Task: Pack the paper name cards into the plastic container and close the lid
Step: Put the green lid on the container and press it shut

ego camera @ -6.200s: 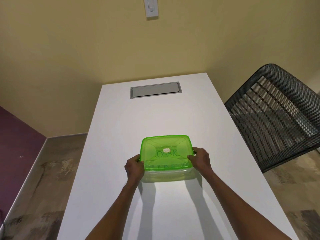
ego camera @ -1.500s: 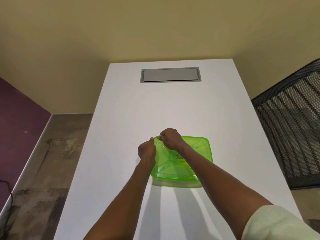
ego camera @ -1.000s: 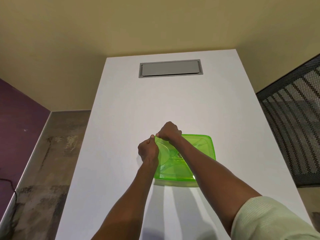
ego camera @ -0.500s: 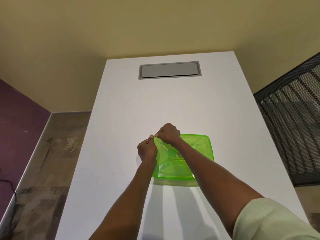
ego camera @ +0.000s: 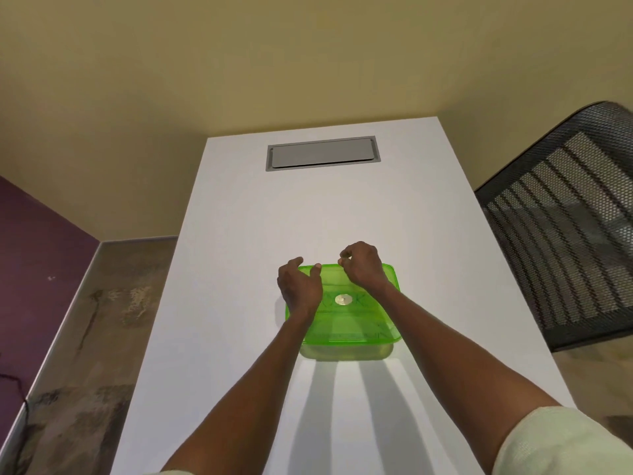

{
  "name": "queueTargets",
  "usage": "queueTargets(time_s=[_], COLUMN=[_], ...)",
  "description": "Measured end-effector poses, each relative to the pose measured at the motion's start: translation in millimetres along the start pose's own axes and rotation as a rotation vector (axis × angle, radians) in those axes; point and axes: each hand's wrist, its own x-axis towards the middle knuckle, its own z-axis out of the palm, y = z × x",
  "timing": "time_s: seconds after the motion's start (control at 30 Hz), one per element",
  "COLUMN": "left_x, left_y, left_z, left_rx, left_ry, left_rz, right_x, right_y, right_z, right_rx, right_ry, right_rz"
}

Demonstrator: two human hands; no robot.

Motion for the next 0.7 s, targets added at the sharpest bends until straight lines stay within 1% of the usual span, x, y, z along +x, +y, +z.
queueTargets(time_s=[0.1,0.17,0.27,0.37,0.47,0.57,0.7], left_x=[-21.4,-33.3,-45.9,-50.8,-49.5,-46.7,-43.8], left_y=[11.5,15.9,15.9,8.9,1.8,-1.4,-4.3], left_z=[10.5,18.1,29.3,38.9,45.6,51.0,57.1], left_rx=[0.051,0.11,0.224,0.347,0.474,0.557,0.649], left_ry=[-0.105,-0.203,-0.342,-0.455,-0.526,-0.536,-0.544], left_rz=[0.193,0.286,0.361,0.374,0.39,0.424,0.473], right_x=[-6.7,-9.2,-11.1,-12.0,-9.8,-5.3,3.6], right_y=[16.6,28.7,48.3,66.0,79.7,85.1,85.4], right_z=[-13.5,-22.5,-36.3,-45.6,-48.1,-46.4,-44.3], right_rx=[-0.037,-0.062,-0.097,-0.105,0.067,0.269,0.445], right_ry=[0.047,0.074,0.109,0.091,0.063,0.038,-0.007], right_rz=[0.021,0.055,0.106,0.159,0.289,0.397,0.532])
